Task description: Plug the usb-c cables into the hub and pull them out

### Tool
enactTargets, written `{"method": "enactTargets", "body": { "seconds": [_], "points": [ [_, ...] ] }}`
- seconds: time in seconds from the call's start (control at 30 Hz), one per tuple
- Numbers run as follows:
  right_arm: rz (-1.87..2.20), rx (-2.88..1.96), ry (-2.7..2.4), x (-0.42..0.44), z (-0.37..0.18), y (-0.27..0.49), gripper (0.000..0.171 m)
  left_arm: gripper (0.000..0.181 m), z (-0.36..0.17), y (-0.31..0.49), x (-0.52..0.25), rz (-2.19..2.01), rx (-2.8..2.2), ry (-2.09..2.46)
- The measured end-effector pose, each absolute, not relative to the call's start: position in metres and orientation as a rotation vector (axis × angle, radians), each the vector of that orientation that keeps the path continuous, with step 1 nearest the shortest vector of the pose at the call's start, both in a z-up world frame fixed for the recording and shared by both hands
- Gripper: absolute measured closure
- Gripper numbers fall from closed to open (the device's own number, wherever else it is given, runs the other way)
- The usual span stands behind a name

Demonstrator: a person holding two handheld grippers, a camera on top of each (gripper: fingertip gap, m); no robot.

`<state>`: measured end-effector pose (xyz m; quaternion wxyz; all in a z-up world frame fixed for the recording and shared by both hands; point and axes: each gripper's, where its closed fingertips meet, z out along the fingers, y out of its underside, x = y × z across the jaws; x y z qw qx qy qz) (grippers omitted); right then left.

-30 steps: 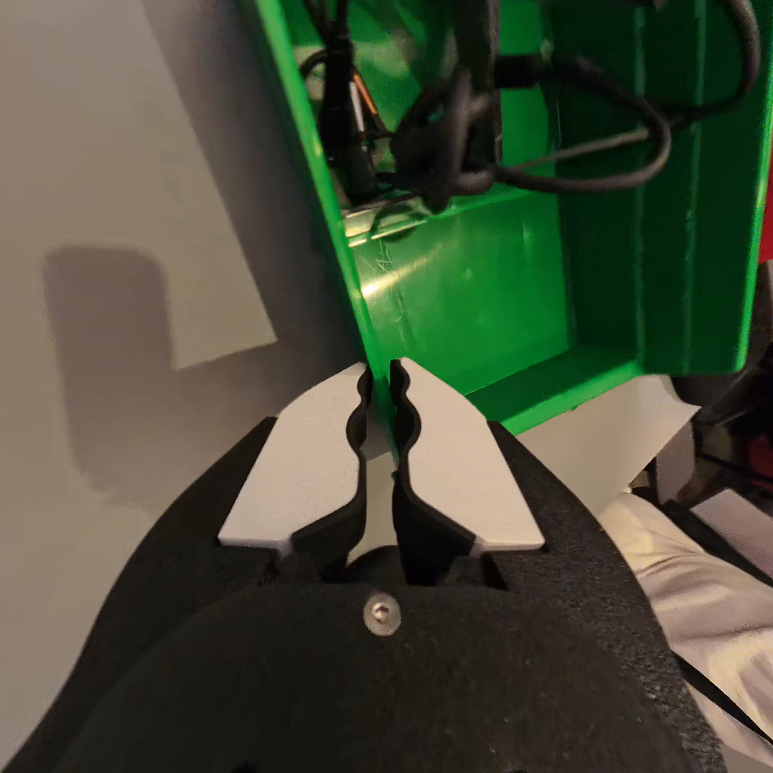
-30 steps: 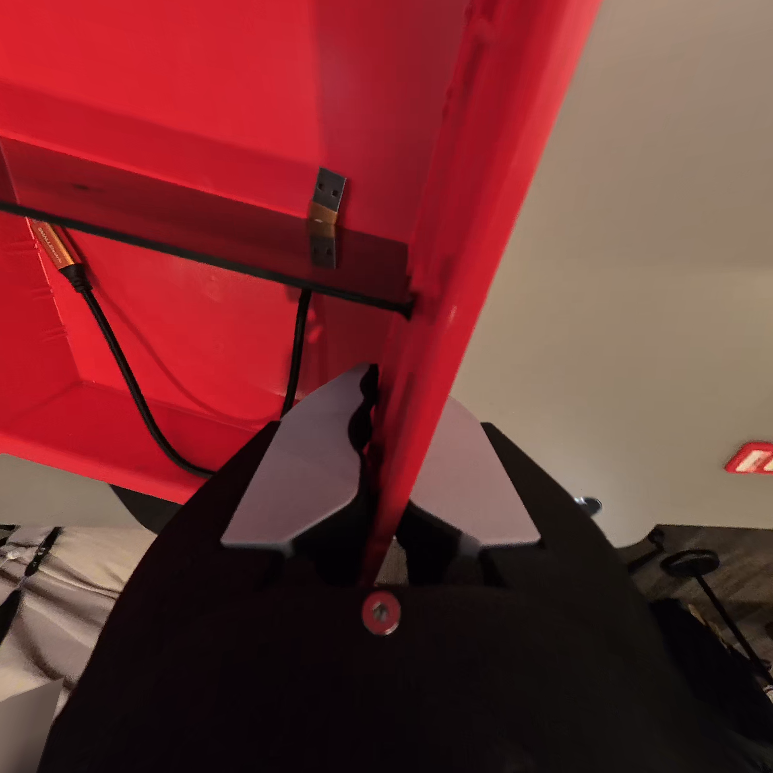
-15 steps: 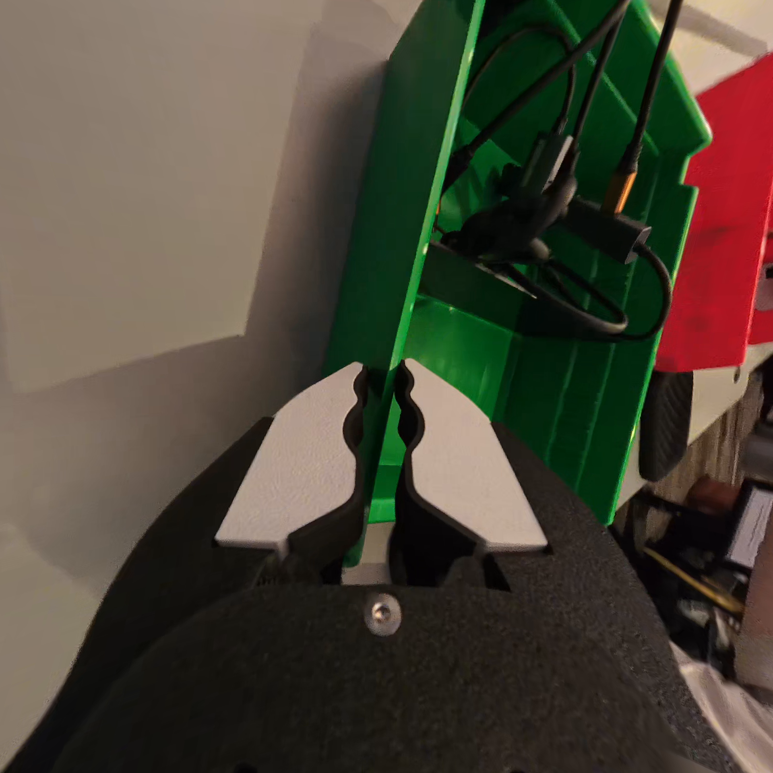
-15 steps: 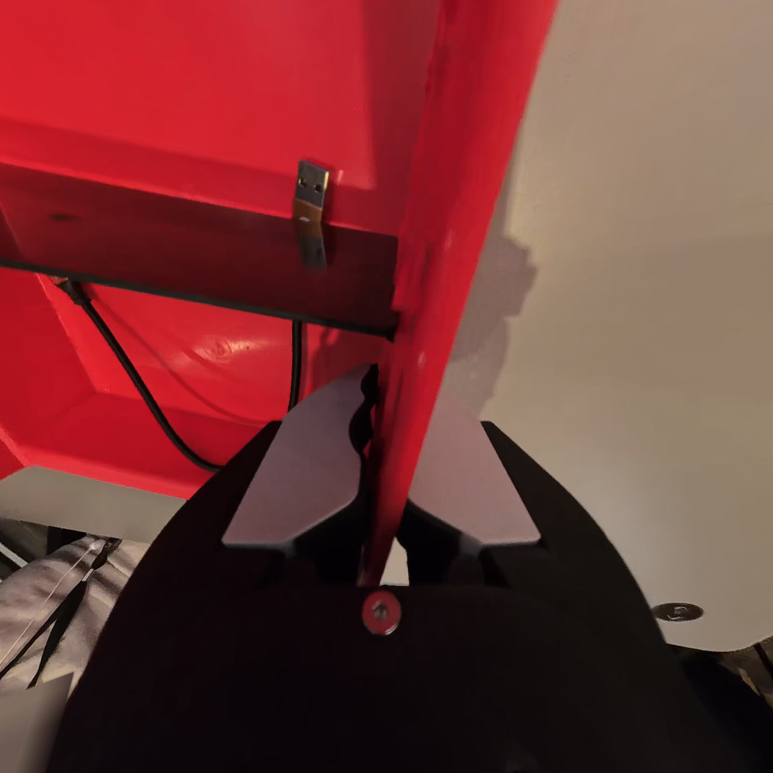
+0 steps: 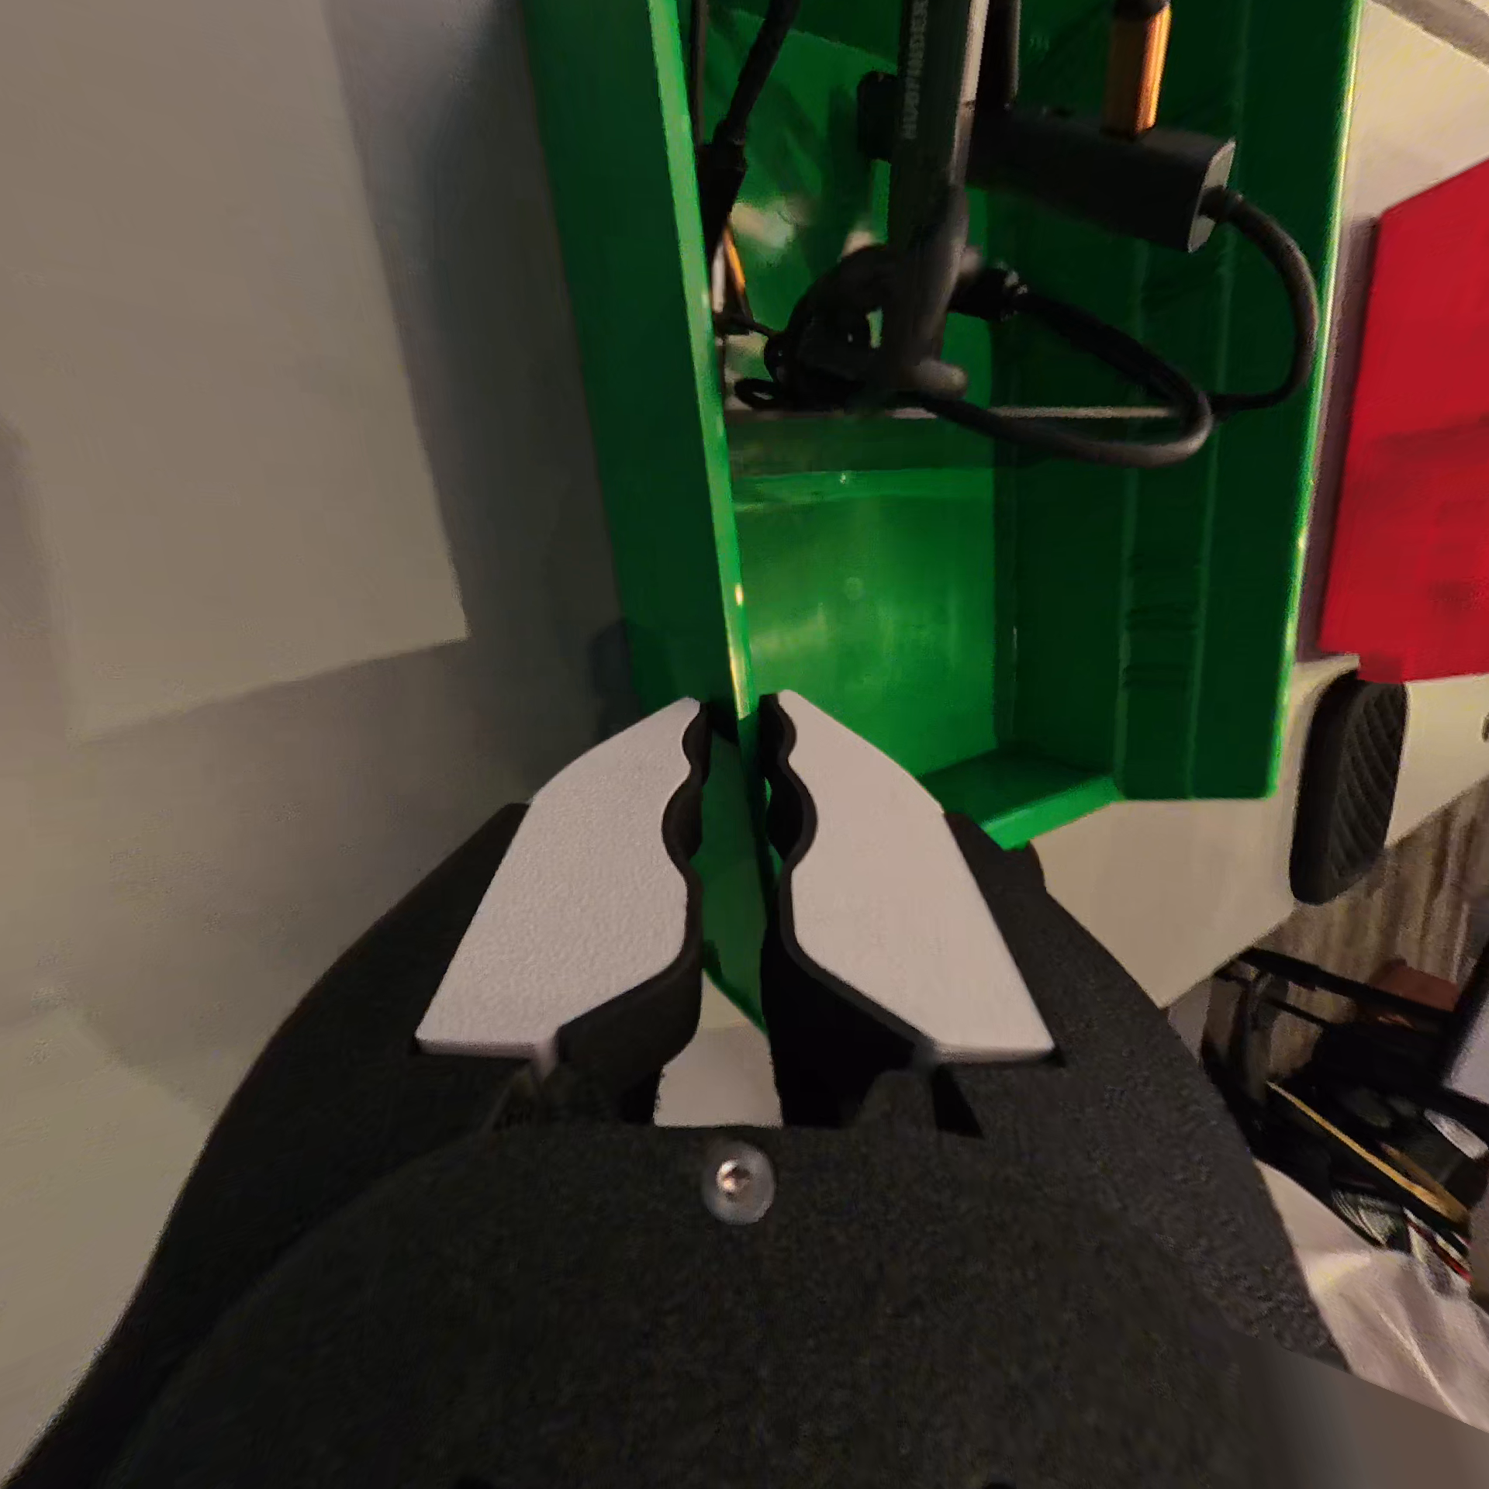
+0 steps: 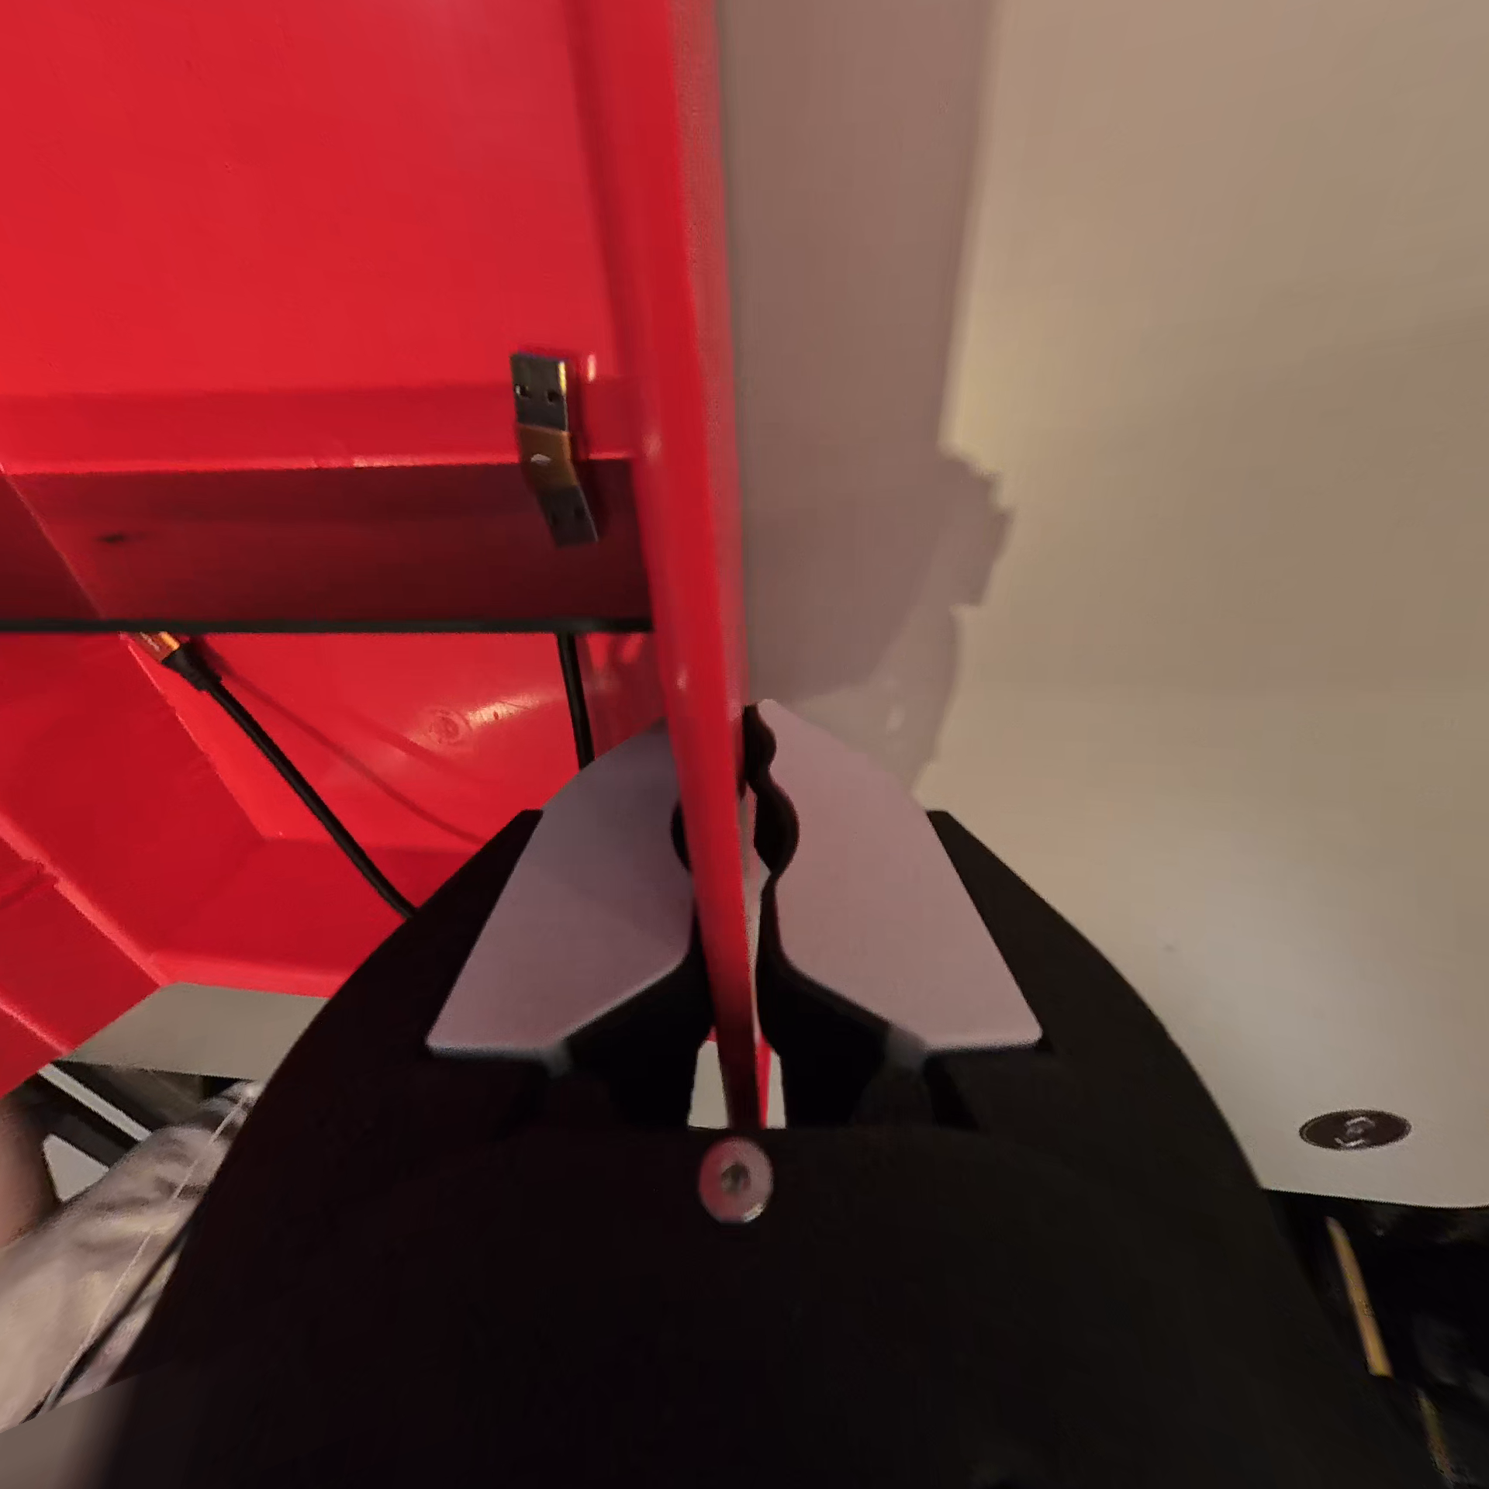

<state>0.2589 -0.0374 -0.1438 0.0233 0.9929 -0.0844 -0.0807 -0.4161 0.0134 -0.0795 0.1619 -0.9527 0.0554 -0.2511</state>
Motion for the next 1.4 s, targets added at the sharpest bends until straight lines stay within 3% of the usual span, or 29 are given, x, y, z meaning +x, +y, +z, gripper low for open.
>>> {"method": "enactTargets", "body": {
  "seconds": [1.1, 1.33, 1.4],
  "points": [
    [-0.18, 3.104, -0.188, 0.28, -0.144, -0.036, 0.164, 0.167, -0.074, 0.018, -0.408, -0.825, -2.705, 0.071],
    [0.003, 3.088, -0.1, 0.285, -0.138, -0.04, 0.138, 0.164, -0.054, 0.02, -0.414, -0.794, -2.611, 0.032],
    [0.127, 3.092, -0.046, 0.291, -0.129, -0.041, 0.138, 0.163, -0.047, 0.019, -0.417, -0.776, -2.587, 0.016]
  ]
}}
